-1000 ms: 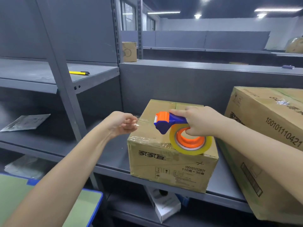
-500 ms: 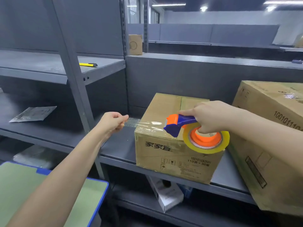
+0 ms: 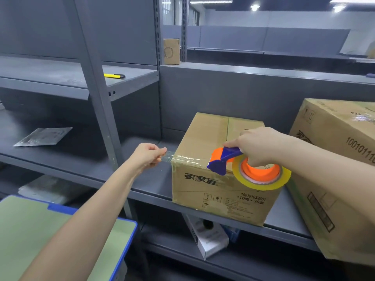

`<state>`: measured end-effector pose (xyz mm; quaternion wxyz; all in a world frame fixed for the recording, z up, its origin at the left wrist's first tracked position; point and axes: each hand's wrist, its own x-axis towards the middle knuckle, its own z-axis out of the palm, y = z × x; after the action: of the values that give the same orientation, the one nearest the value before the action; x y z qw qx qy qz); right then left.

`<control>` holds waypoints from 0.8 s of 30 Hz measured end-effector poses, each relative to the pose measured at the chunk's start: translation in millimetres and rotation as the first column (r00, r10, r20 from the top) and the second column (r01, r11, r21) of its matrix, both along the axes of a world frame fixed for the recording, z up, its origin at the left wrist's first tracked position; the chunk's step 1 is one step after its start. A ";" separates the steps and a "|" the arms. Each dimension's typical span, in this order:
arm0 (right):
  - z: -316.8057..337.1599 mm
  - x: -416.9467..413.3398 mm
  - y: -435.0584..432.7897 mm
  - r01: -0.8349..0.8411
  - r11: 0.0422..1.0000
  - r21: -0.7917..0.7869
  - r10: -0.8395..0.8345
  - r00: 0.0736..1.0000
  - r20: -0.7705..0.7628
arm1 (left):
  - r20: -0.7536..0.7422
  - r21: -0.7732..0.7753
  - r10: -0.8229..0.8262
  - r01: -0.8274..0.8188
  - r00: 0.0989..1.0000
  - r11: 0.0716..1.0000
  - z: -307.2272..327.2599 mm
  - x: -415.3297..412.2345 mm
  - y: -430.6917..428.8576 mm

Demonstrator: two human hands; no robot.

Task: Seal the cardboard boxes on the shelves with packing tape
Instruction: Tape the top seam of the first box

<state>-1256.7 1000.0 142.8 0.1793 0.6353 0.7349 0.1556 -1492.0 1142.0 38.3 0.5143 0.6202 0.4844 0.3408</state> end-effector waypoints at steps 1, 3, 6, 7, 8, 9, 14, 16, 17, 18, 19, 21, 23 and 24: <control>0.7 -0.8 0.8 0.001 1.000 -0.005 -0.001 1.000 0.000 | -0.006 0.001 0.002 -0.002 1.000 1.000 -0.4 0.0 0.8; 2.2 -2.4 2.6 0.003 1.000 -0.014 -0.003 1.000 0.001 | -0.008 -0.005 0.003 -0.003 1.000 1.000 -1.5 -1.0 2.7; 1.8 -5.7 6.0 0.003 1.000 -0.031 -0.003 1.000 0.000 | -0.014 -0.010 0.007 -0.007 1.000 1.000 -7.6 -2.6 5.9; 1.3 -7.0 7.6 0.004 0.999 -0.041 -0.004 1.000 0.003 | -0.016 -0.013 0.013 -0.013 1.000 1.000 -11.2 -2.8 6.8; 0.7 -8.2 9.2 0.006 0.999 -0.052 -0.005 1.000 0.009 | -0.016 -0.018 0.019 -0.019 1.000 1.000 -15.2 -3.0 7.8; 0.3 -9.3 10.7 0.009 0.998 -0.060 -0.008 1.000 0.016 | -0.014 -0.023 0.024 -0.024 1.000 0.999 -18.9 -3.0 8.4; 0.4 -12.6 14.2 0.029 0.996 -0.089 -0.027 0.999 0.022 | 0.010 -0.102 0.030 -0.029 0.999 0.994 -37.6 3.9 8.4; 0.8 -11.8 13.4 0.033 0.995 -0.098 -0.032 0.999 0.012 | 0.082 -0.233 0.028 -0.008 0.996 0.973 -45.6 11.5 3.0; 1.1 -11.4 13.2 0.037 0.994 -0.104 -0.036 0.999 0.009 | 0.125 -0.307 0.040 0.000 0.991 0.952 -47.8 14.5 0.4; 1.2 -11.3 13.5 0.040 0.993 -0.108 -0.039 0.999 0.009 | 0.151 -0.365 0.052 0.007 0.987 0.931 -48.8 16.4 -0.8; 1.0 -11.9 14.6 0.042 0.993 -0.108 -0.041 0.999 0.012 | 0.155 -0.405 0.052 0.015 0.986 0.914 -48.5 17.2 -1.0; 0.4 -14.6 18.1 0.041 0.993 -0.110 -0.038 0.999 0.028 | 0.151 -0.458 0.030 0.043 0.988 0.888 -46.0 15.6 0.6; 0.3 -17.4 21.4 0.041 0.992 -0.122 -0.036 0.999 0.038 | 0.151 -0.507 0.003 0.075 0.989 0.858 -43.7 13.5 3.0; 0.6 -18.1 22.6 0.041 0.990 -0.132 -0.037 0.999 0.037 | 0.154 -0.536 -0.005 0.088 0.988 0.840 -43.1 13.1 4.1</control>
<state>-1274.8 1022.6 143.3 0.2366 0.6334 0.7279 0.1140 -1479.0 1146.1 -4.9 0.7105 0.4347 0.5067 0.2222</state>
